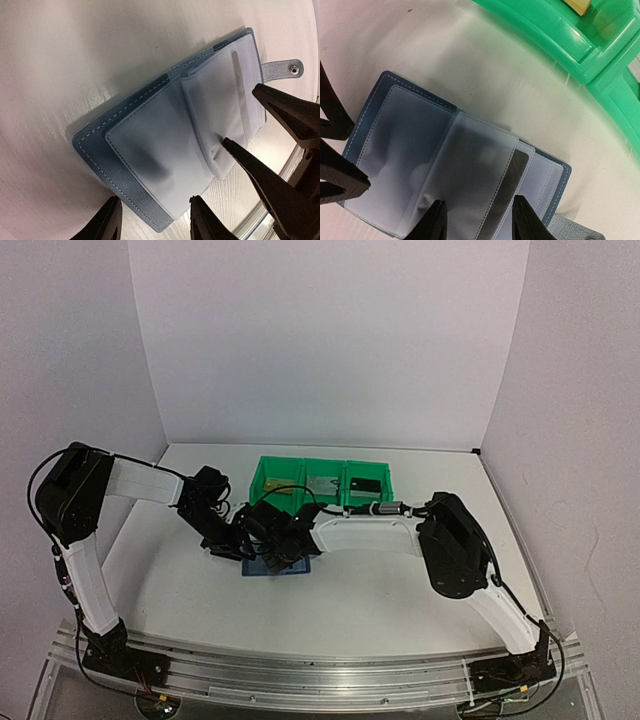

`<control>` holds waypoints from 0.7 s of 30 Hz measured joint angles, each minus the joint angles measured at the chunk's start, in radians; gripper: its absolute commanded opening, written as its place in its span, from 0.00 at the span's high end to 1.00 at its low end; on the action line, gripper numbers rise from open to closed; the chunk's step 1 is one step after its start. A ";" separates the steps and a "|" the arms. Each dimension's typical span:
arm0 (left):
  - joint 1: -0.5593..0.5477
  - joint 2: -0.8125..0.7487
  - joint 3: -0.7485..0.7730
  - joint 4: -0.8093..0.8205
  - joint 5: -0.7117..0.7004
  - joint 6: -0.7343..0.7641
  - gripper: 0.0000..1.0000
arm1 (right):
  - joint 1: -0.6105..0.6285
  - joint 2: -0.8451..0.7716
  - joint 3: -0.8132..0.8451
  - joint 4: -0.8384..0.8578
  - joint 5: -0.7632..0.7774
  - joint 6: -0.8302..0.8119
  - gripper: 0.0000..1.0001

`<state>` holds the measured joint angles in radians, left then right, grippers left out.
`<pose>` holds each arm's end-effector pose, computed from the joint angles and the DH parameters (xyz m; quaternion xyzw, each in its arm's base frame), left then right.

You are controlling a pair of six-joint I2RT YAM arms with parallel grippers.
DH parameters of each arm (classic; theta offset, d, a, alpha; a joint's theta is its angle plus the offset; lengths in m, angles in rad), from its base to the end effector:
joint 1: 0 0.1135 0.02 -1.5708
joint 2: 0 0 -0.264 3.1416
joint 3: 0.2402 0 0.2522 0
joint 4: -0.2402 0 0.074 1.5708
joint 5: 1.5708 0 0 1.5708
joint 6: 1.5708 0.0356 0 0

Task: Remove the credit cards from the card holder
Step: Remove the credit card from the card holder.

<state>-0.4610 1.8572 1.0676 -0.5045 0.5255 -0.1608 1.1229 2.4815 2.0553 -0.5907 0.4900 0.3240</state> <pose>0.2950 -0.1665 0.1342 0.1784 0.9403 -0.2857 0.0481 0.2454 0.4721 0.1391 -0.3018 0.8855 0.0007 0.3533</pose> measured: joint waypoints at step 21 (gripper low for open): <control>0.000 0.000 0.000 0.001 0.007 0.004 0.52 | -0.024 0.023 0.037 0.029 -0.172 0.061 0.43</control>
<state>-0.4610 1.8576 1.0677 -0.5037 0.5325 -0.1572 1.0992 2.5044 2.0922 -0.5620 0.3178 0.3851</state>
